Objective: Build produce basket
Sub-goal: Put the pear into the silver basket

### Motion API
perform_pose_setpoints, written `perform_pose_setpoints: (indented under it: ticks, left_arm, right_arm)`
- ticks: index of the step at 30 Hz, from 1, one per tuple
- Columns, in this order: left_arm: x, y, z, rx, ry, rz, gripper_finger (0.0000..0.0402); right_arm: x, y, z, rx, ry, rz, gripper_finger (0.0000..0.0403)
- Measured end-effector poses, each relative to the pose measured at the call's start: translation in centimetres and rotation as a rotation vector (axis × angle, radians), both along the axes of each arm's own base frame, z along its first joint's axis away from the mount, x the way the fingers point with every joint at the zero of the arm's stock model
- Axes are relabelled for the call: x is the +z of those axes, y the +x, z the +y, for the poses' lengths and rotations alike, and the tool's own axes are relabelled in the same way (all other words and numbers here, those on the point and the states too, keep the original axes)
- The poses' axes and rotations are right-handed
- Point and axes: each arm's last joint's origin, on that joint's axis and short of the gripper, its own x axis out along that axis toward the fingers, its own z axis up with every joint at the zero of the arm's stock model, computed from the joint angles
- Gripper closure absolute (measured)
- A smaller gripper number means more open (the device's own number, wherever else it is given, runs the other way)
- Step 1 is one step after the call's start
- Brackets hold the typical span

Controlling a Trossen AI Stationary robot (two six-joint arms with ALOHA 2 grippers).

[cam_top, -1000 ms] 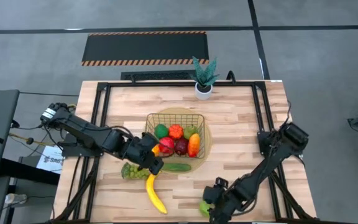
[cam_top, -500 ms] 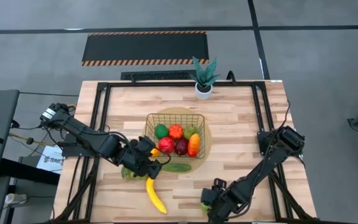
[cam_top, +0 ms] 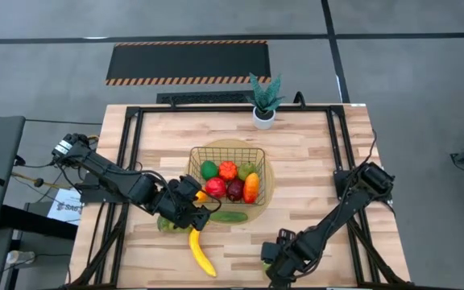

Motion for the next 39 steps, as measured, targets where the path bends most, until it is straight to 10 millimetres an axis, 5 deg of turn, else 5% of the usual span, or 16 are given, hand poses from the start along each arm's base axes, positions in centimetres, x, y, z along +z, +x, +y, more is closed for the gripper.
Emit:
perform_pose_setpoints:
  ticks: [8,26,32,39]
  left_arm:
    - [0.0,0.0,0.0,0.009,0.006,-0.004,0.007]
    - [0.1,0.1,0.1,0.038,0.014,-0.028,0.007]
    - [0.6,0.6,-0.4,0.027,0.026,-0.124,0.007]
    - [3.0,1.4,-1.5,-0.093,0.116,-0.367,0.007]
  right_arm:
    - [-0.1,0.0,-0.3,0.012,-0.024,0.014,0.0045]
    - [0.7,0.3,-1.0,0.007,-0.048,-0.028,0.0241]
    - [4.4,-0.3,-2.1,-0.035,-0.057,-0.169,0.0232]
    - [12.0,-2.7,-4.9,-0.151,-0.071,-0.466,0.0229]
